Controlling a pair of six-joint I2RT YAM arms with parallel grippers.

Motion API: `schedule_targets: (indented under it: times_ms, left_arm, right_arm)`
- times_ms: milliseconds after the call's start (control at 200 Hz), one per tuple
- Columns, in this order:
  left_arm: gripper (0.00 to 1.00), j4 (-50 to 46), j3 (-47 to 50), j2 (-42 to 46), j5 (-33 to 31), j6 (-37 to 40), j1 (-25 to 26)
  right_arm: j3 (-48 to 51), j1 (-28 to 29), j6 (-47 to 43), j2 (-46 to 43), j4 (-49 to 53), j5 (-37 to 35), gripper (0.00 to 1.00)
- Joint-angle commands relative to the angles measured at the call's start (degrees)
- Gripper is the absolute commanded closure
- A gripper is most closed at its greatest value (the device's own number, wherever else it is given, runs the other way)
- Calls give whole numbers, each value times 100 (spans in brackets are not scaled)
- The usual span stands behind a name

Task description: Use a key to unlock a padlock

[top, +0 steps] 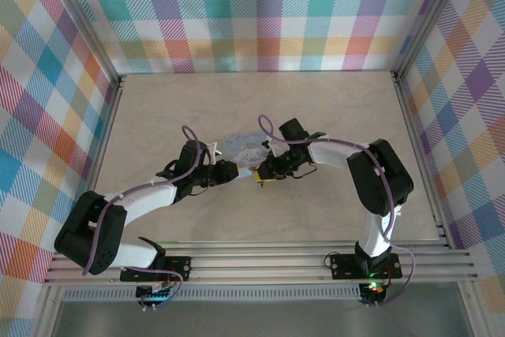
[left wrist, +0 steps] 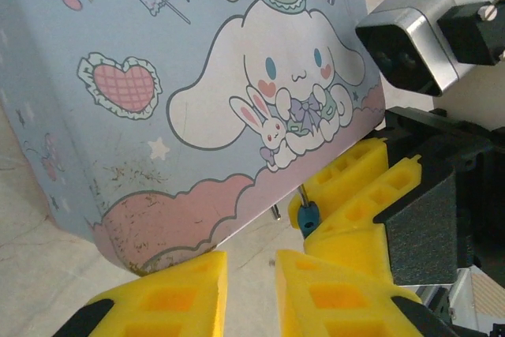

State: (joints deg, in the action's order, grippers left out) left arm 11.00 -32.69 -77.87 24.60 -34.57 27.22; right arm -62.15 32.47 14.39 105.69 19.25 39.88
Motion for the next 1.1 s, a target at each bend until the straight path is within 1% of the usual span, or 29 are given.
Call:
schedule_targets:
  times_ms: [0,110,195,295,345,445,570,745,915,1095]
  left_arm:
    - [77,209,181,-187,-411,-166,-86]
    - [77,305,252,-152,-463,-221,-86]
    - [78,298,313,-37,-508,-262,-86]
    - [77,166,363,216,-576,-303,-86]
    - [78,45,349,332,-612,-305,-86]
    - [77,-151,311,522,-649,-311,-89]
    - [77,-406,247,711,-719,-314,-90]
    - [77,-896,95,958,-803,-288,-91]
    - [77,-1437,-159,1090,-845,-251,-87]
    - [77,-1978,-446,1172,-852,-235,-86]
  right_arm:
    - [190,58,-585,-136,419,659,100]
    - [114,63,-675,-46,553,721,100]
    - [30,58,-529,23,522,711,100]
    - [86,57,-194,-55,214,451,100]
    - [203,67,10,-163,-14,119,100]
    - [339,66,515,-277,-341,-261,100]
    - [399,65,1264,-284,-625,-504,100]
    - [714,66,2142,-534,-1428,-467,100]
    - [913,58,2940,-759,-1677,-685,100]
    - [1330,-2,4053,-1120,-1765,-1280,100]
